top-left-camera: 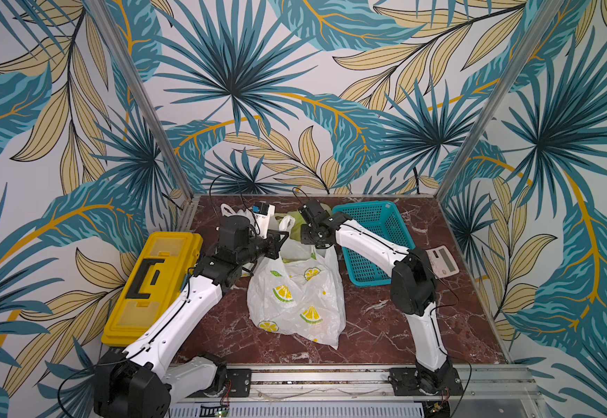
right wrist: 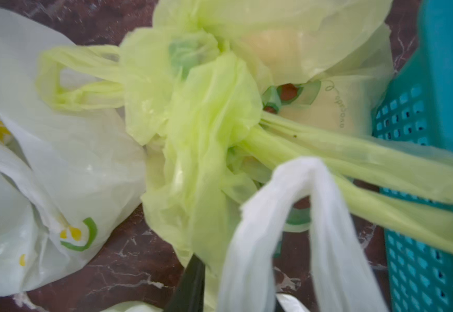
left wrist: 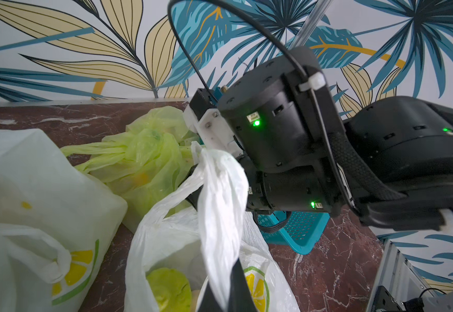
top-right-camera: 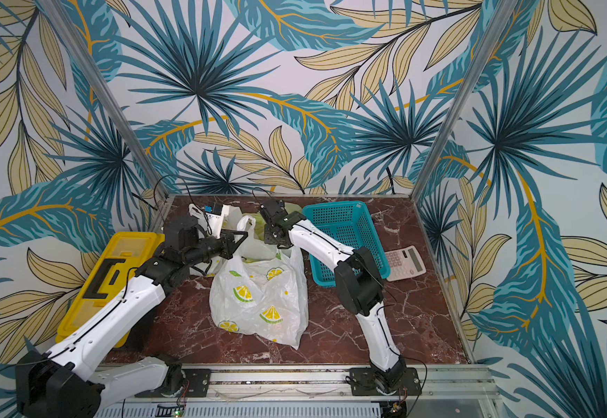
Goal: Place the pears into plastic bags & tie knots
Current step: Place the plastic bag at the center of the board.
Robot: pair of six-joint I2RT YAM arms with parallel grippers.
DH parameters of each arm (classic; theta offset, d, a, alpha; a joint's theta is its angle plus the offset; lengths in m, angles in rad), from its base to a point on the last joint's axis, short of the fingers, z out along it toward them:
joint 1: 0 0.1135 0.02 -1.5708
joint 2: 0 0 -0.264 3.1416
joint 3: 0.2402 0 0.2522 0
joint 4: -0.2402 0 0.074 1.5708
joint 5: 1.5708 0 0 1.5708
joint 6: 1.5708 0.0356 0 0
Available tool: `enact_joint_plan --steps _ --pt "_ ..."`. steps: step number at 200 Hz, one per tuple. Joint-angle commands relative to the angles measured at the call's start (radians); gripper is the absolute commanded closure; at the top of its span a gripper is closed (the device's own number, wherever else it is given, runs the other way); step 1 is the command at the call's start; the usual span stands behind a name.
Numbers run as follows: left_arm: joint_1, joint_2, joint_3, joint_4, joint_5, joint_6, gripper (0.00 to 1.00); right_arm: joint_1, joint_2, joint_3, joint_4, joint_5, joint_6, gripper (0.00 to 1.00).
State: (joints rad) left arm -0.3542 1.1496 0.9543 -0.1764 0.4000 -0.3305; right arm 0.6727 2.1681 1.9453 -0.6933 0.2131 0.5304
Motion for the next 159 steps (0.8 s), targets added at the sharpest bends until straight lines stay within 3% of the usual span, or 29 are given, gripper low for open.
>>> enact_joint_plan --steps 1,30,47,86,119,159 --pt "0.003 -0.065 -0.021 0.011 -0.045 -0.012 0.97 -0.002 -0.134 0.001 0.001 -0.044 -0.090 0.87" --pt "0.019 -0.155 -0.017 0.010 -0.102 -0.015 0.98 -0.002 -0.361 -0.101 0.065 -0.209 -0.159 0.91" --pt "0.013 -0.180 0.010 0.009 -0.077 -0.027 0.98 -0.002 -0.459 -0.120 0.050 -0.280 -0.164 0.91" --pt "-0.110 -0.263 0.079 0.010 -0.172 -0.021 1.00 -0.002 -0.653 -0.246 0.125 -0.394 -0.072 0.91" --pt "-0.143 -0.271 0.050 0.011 -0.205 -0.013 0.98 -0.002 -0.743 -0.408 0.182 -0.304 -0.059 0.84" --pt "-0.141 -0.176 0.011 0.012 -0.174 0.062 0.97 -0.003 -0.667 -0.247 -0.081 -0.096 -0.231 0.67"
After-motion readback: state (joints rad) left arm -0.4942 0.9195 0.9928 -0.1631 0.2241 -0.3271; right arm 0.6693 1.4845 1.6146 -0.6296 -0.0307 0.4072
